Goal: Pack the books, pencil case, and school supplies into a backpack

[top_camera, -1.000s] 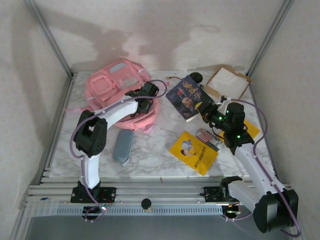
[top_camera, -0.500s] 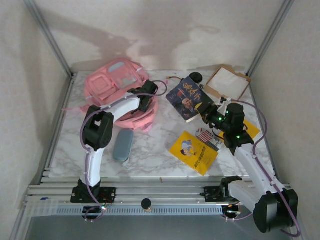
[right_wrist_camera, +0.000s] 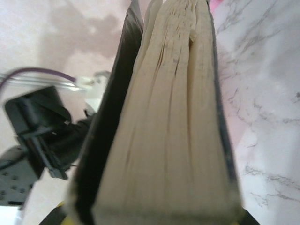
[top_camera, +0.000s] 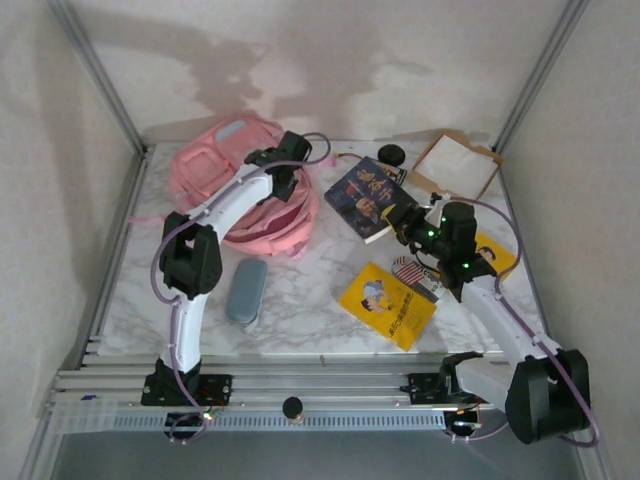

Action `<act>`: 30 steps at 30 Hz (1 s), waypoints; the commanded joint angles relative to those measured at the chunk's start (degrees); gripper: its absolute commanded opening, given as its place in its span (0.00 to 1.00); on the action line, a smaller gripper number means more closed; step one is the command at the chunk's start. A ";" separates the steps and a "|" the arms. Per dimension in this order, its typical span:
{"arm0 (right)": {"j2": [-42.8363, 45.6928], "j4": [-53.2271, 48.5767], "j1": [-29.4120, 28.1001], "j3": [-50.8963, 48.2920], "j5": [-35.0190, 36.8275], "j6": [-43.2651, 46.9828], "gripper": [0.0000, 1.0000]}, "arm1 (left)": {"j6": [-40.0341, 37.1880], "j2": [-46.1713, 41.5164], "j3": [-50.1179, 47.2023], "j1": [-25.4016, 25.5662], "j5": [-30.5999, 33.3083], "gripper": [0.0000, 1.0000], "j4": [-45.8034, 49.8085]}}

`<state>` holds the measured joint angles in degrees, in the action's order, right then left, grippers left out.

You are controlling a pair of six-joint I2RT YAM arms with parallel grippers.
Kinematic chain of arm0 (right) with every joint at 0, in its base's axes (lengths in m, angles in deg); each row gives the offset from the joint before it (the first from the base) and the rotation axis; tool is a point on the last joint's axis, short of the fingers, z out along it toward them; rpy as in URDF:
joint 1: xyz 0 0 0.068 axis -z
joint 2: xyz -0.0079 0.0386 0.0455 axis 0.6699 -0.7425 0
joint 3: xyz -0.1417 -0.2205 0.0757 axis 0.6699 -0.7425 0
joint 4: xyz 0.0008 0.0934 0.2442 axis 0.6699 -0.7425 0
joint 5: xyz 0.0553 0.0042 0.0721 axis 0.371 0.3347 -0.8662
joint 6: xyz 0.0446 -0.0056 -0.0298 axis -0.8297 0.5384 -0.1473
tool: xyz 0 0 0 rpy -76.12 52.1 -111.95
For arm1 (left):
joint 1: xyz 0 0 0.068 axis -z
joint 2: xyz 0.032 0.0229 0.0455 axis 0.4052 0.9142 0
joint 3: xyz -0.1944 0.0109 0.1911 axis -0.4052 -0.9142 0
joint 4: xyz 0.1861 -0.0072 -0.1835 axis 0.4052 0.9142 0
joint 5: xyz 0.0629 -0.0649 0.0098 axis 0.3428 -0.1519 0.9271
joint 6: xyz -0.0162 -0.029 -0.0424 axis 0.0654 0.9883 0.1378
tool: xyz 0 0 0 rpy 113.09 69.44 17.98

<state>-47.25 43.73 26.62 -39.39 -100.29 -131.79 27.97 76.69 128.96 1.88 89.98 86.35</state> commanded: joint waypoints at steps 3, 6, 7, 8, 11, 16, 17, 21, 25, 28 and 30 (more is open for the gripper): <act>-4.61 12.93 -4.55 2.77 -0.20 -3.68 0.00 | 0.25 -0.43 14.95 -3.66 3.26 0.00 0.72; -8.30 17.67 -6.95 3.71 -0.38 -6.70 0.00 | -0.74 0.04 19.86 -4.16 2.02 0.00 1.68; -9.59 19.24 -7.88 3.97 -0.19 -7.39 0.00 | -1.17 -0.04 20.58 -4.29 1.77 0.00 1.41; -11.03 20.81 -8.75 4.21 0.17 -8.14 0.00 | -1.66 -0.01 21.46 -4.33 1.47 0.00 1.32; -16.26 27.34 -10.64 5.12 0.17 -11.35 0.00 | -2.83 -0.52 22.54 -4.62 -0.10 0.00 1.32; -26.58 35.56 -15.29 10.33 1.95 -13.08 0.00 | -2.15 -1.73 22.52 -4.73 -2.66 0.00 0.32; -28.88 35.24 -16.03 12.12 2.75 -12.87 0.00 | -1.59 -1.88 22.54 -4.73 -3.34 0.00 0.19; -38.36 42.38 -17.34 17.83 4.07 -15.76 0.00 | 0.51 -2.35 22.63 -4.74 -4.90 0.00 0.51; -47.16 45.93 -18.83 24.36 5.18 -18.11 0.00 | 2.63 -2.57 22.55 -4.83 -6.42 0.00 1.08; -52.62 48.75 -19.73 28.28 6.15 -18.80 0.00 | 4.23 -2.89 22.55 -4.86 -7.56 0.00 1.53; -55.74 47.67 -20.53 31.80 7.30 -17.40 0.00 | 5.35 -3.04 22.58 -4.69 -9.60 0.00 1.81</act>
<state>-100.77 83.42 7.51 -12.59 -95.07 -149.19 30.50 76.75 148.22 -2.28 81.96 94.68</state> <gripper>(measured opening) 0.159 0.050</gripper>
